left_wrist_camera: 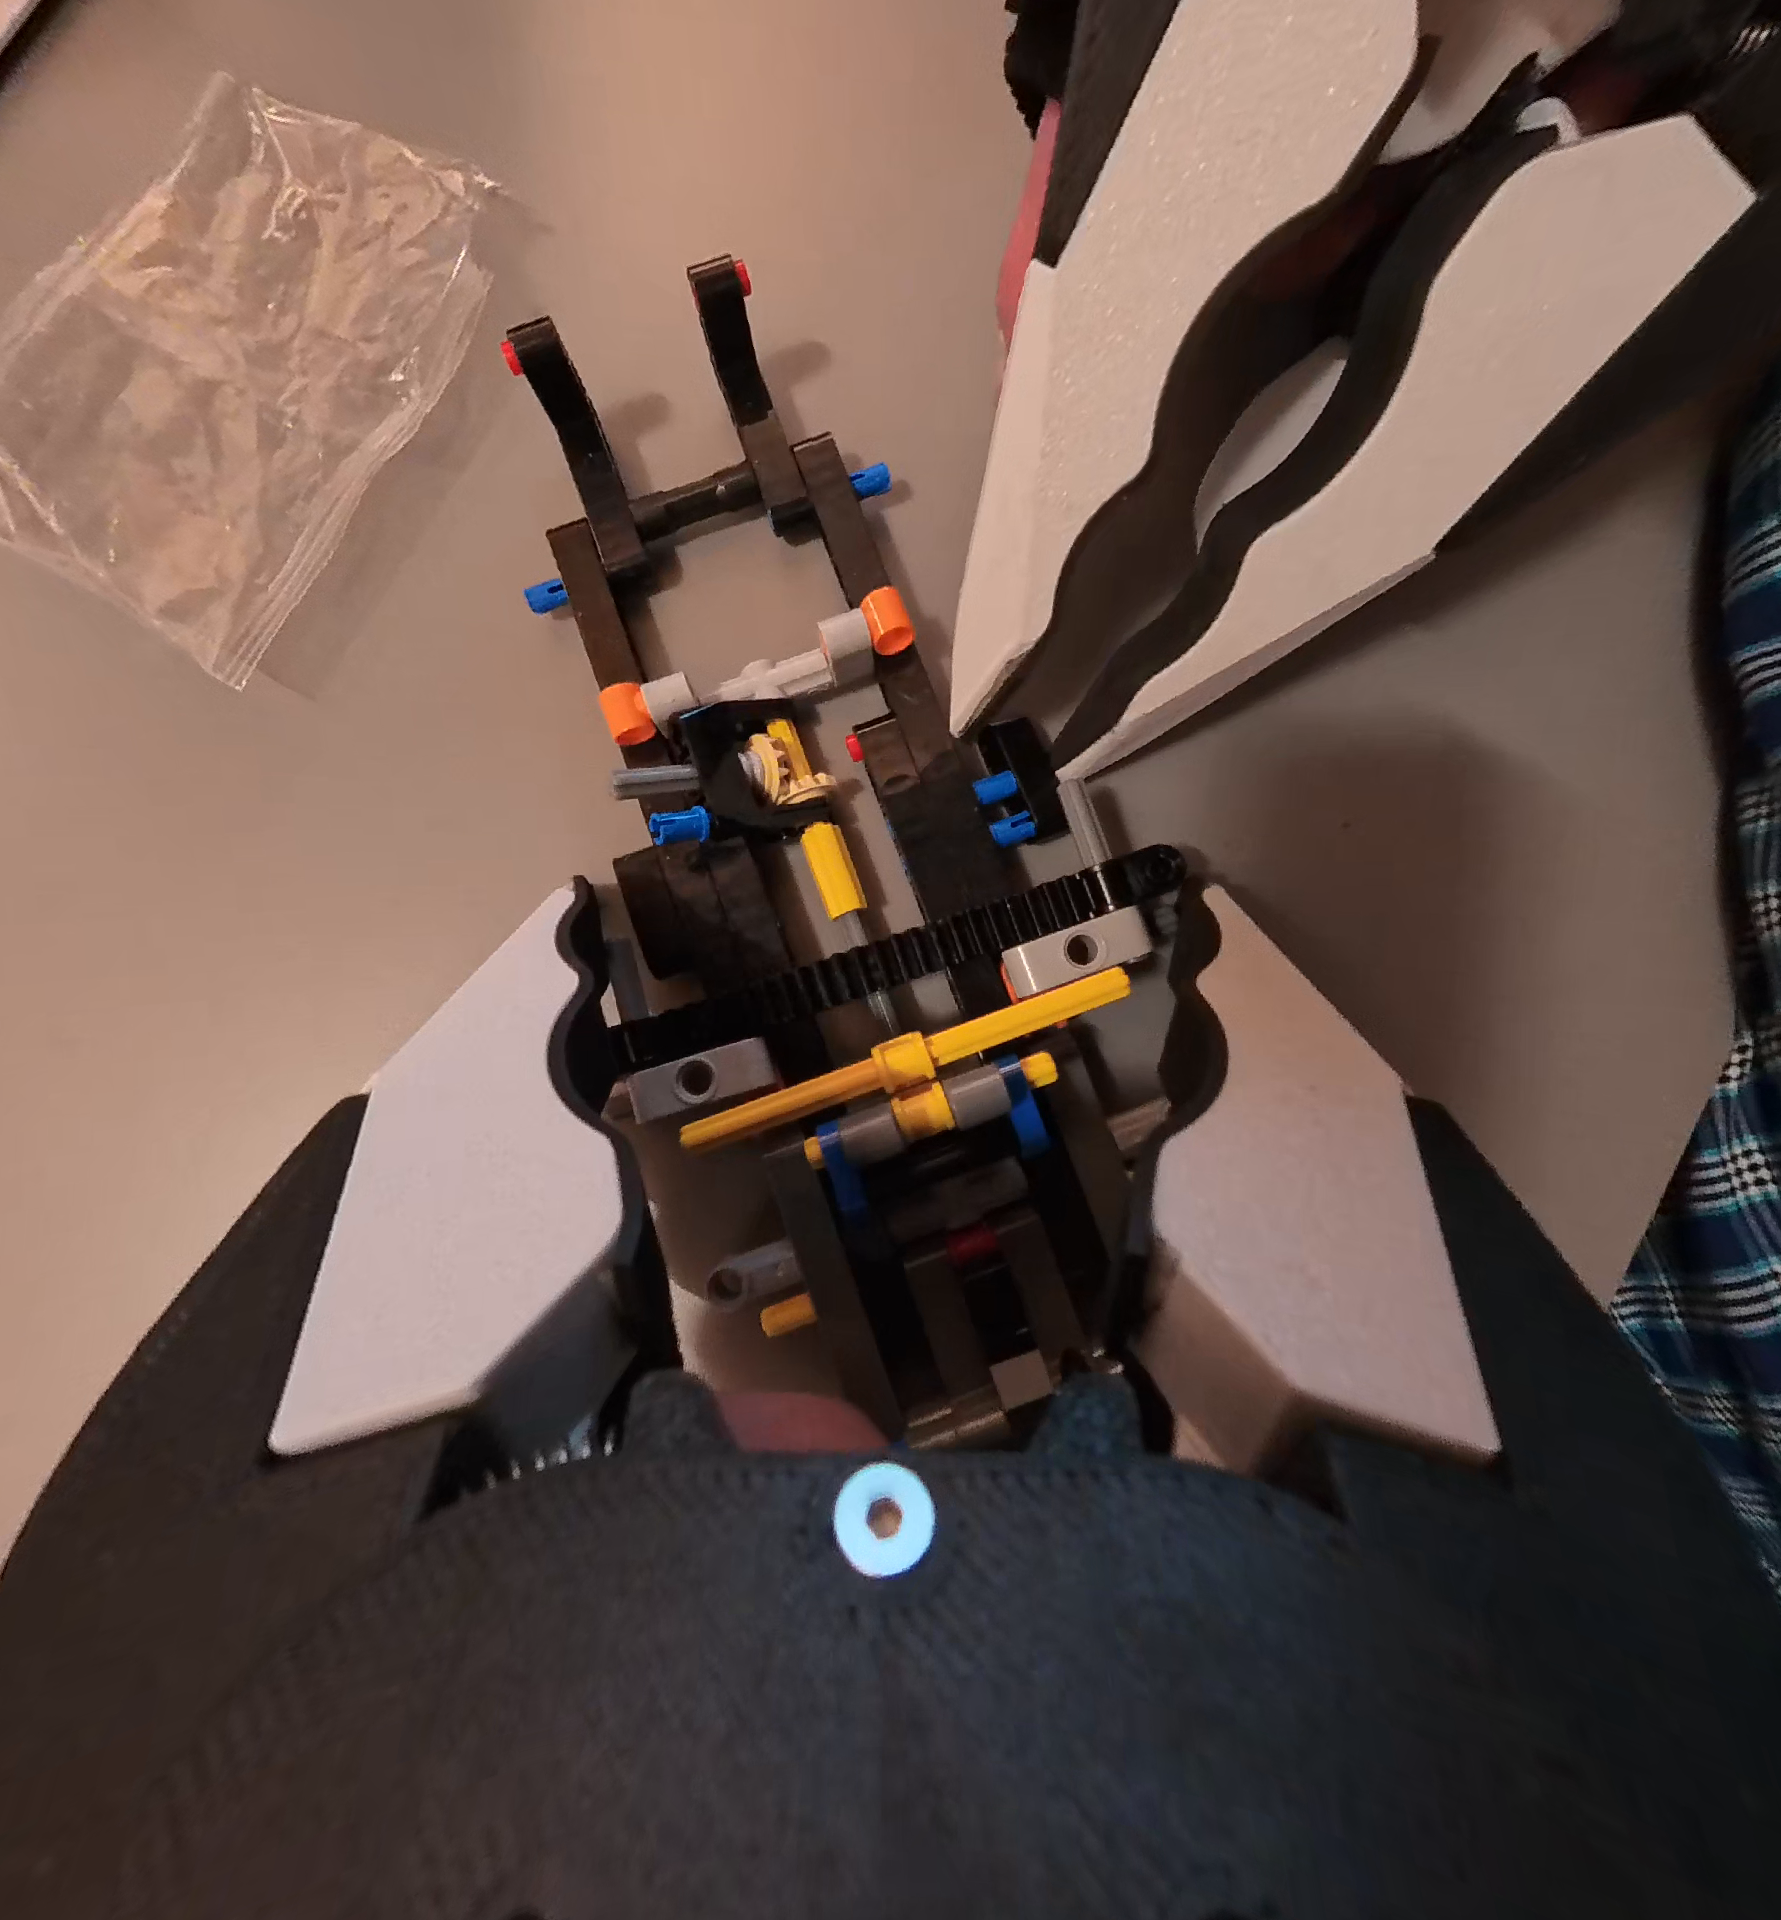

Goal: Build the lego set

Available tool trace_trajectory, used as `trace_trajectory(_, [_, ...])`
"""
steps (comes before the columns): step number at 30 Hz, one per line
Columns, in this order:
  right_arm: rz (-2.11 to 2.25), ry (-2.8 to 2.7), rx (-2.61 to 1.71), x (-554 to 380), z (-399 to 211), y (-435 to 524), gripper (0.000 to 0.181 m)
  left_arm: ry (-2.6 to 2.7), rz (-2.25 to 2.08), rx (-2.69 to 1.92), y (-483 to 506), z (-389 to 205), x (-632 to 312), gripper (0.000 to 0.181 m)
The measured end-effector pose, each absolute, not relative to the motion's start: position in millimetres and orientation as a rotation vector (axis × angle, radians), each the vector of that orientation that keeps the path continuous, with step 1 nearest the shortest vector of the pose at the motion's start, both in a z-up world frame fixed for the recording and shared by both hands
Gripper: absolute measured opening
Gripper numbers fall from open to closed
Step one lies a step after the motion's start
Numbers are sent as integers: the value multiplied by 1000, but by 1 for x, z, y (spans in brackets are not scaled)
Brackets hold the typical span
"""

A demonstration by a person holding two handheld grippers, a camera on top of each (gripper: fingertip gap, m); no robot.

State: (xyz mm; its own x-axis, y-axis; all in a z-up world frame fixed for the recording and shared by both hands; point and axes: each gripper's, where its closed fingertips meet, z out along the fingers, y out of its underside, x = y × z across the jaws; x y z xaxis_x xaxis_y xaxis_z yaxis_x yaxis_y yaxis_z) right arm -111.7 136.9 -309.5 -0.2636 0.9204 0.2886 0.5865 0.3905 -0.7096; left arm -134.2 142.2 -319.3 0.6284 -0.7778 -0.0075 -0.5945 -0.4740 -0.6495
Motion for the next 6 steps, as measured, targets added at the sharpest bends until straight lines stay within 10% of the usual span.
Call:
trace_trajectory(1, [631, -1968, -1295, -112, -310, 136, 11, 1067, -386, -2229, 142, -319, -134, 106])
trace_trajectory(6, [671, -1962, -1358, -111, -310, 136, 10, 1058, -387, -2225, 142, -319, -134, 106])
